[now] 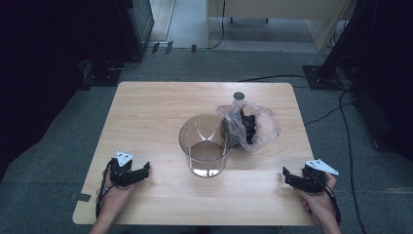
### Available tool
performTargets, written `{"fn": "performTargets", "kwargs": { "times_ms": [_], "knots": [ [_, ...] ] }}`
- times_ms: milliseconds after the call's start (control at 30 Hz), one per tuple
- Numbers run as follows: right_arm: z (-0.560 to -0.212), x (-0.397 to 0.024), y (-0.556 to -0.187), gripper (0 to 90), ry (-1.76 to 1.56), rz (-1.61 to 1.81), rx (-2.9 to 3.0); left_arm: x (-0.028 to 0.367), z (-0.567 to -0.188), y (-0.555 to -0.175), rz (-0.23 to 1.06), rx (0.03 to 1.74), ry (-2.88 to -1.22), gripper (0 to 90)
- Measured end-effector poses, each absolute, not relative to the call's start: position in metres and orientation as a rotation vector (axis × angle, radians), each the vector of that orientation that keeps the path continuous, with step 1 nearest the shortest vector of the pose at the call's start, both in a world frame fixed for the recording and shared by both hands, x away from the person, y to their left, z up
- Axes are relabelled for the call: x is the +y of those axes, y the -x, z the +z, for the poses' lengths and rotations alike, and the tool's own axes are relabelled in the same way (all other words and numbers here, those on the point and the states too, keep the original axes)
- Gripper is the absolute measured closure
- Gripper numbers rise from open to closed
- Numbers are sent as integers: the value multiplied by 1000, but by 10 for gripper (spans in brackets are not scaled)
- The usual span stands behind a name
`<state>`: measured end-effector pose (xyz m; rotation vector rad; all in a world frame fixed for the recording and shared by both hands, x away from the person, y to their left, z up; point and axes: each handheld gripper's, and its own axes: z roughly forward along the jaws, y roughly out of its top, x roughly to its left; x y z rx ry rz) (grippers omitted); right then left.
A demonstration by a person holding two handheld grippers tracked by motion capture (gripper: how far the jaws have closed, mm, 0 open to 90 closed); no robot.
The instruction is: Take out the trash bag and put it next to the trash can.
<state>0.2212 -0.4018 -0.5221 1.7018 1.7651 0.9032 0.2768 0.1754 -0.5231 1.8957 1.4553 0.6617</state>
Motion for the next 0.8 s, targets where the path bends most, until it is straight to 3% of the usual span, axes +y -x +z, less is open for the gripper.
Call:
{"fn": "performTargets", "kwargs": {
  "times_ms": [800],
  "knots": [
    [-528,-399,-218,134,-1698,811,1773,176,-523,-276,659,1452,-1899,178]
  ]
}}
